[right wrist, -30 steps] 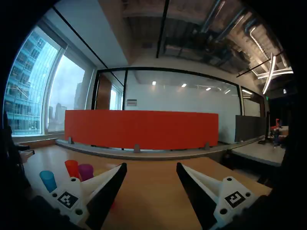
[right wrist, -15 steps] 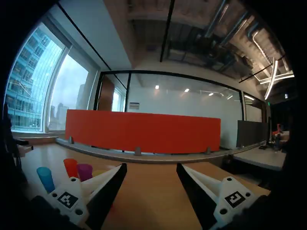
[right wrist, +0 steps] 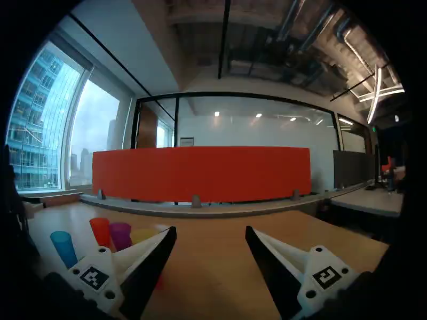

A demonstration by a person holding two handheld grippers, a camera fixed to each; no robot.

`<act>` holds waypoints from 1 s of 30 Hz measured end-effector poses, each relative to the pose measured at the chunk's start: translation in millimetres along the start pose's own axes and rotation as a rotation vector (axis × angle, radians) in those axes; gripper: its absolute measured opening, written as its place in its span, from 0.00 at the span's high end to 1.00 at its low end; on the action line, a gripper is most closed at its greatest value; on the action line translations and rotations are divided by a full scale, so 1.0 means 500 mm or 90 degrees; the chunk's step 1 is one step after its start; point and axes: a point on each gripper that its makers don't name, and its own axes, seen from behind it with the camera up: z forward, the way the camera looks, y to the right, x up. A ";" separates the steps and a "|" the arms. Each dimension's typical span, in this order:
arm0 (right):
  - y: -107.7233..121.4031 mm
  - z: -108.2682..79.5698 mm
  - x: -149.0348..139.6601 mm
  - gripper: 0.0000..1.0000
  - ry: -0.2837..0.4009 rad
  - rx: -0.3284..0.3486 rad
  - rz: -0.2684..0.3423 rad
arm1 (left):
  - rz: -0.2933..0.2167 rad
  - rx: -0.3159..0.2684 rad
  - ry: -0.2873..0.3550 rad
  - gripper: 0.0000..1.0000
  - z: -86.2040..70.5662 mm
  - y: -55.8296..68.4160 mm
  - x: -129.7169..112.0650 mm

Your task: Pour water

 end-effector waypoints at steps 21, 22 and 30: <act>0.024 0.011 -0.059 0.00 -0.033 -0.003 -0.001 | 0.000 0.000 0.000 0.03 0.000 0.000 0.000; 0.024 0.011 -0.059 0.00 -0.034 -0.004 -0.002 | 0.000 0.000 0.000 0.03 0.000 0.000 0.000; 0.021 0.011 -0.060 0.00 -0.038 -0.004 -0.007 | 0.000 0.000 0.000 0.03 -0.002 -0.001 0.000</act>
